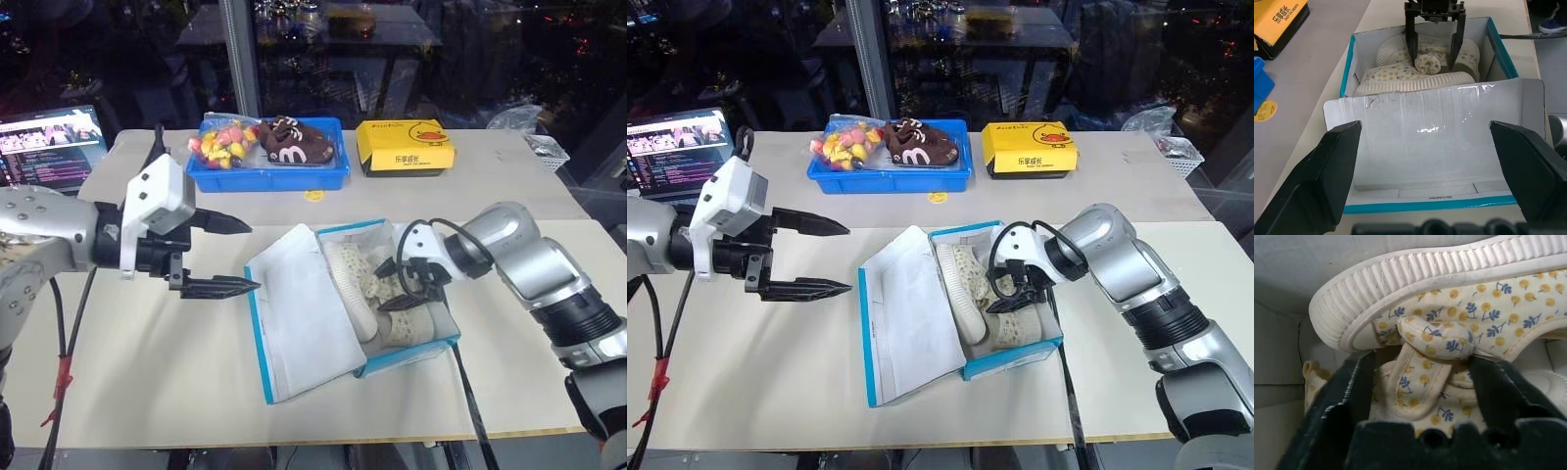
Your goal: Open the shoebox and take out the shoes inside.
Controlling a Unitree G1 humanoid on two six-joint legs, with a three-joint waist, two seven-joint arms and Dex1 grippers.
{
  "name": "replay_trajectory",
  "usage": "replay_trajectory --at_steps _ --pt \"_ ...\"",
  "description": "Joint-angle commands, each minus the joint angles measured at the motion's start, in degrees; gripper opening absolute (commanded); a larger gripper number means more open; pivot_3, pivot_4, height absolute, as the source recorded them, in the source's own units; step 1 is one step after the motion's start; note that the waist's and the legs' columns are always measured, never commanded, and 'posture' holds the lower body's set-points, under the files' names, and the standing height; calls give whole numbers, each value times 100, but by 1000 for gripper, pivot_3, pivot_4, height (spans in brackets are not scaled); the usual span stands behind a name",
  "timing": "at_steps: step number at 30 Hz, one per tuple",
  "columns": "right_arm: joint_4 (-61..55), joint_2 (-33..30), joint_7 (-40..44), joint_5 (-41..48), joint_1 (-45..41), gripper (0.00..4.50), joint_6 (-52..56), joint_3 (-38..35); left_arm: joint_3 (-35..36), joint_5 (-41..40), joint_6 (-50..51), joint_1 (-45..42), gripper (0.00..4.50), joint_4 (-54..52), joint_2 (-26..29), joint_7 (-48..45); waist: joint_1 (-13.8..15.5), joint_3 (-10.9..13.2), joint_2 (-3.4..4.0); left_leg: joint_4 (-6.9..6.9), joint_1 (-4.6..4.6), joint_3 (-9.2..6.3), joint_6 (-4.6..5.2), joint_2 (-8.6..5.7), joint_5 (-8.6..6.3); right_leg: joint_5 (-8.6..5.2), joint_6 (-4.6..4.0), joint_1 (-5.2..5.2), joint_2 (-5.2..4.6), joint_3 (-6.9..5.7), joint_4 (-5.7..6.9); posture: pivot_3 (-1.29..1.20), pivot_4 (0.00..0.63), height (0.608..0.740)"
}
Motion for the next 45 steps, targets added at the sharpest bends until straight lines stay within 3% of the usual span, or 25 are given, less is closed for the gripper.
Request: replay_trajectory --at_steps 1,7,12,15,22,26,30,32,36,45 --pt "-249 -58 58 76 -87 1828 128 -252 212 -26 -40 -48 4500 -86 95 30 2 0 0 1 0 0 0 0 0 0 0 0 0 0 0 0 150 740" --pt "-427 -149 26 77 -82 36 202 -411 107 10 -77 -153 4500 -24 46 30 -10 0 0 1 0 0 0 0 0 0 0 0 0 0 2 0 150 740" --pt "-635 -374 10 106 -280 36 222 -672 47 6 -70 -181 4500 -25 -22 49 3 0 0 2 -1 0 0 0 0 0 0 0 0 0 3 0 150 740" --pt "-1054 -272 61 898 -753 36 1224 -1153 10 24 -85 -187 4500 -9 -50 39 -10 2 3 2 -4 0 0 0 0 0 -1 -6 0 1 5 0 150 740" --pt "-613 -617 -28 588 -845 36 746 -1196 -160 103 -152 -301 4500 48 -216 27 21 3 1 6 -12 4 0 -3 0 -6 -12 -39 0 9 55 0 150 740" --pt "-620 -421 137 1292 -911 36 1225 -1548 -220 159 -180 -337 4500 85 -247 2 12 3 2 6 -15 5 0 -2 0 -7 -14 -45 1 10 58 0 150 740" --pt "-539 115 189 3190 -1099 36 2864 -2478 -288 226 -217 -373 4500 131 -289 -21 -36 4 0 2 -15 5 0 -1 0 3 -44 -52 2 10 73 0 150 740" --pt "-349 24 175 2787 -909 36 2421 -2296 -315 253 -215 -421 4500 163 -302 -37 -35 4 0 2 -14 4 1 -1 1 7 -50 -51 3 11 80 0 150 740" --pt "150 296 3 3678 -1193 36 3146 -2931 -356 287 -212 -483 4500 197 -307 -64 -25 4 -1 10 -6 5 1 -3 1 -13 -18 -39 1 10 75 0 150 740" --pt "755 247 -502 3574 -1679 36 2813 -3308 -317 210 -125 -461 4500 141 -287 -10 -22 4 0 4 -13 4 1 -3 1 -4 -36 -49 1 10 78 0 150 740"
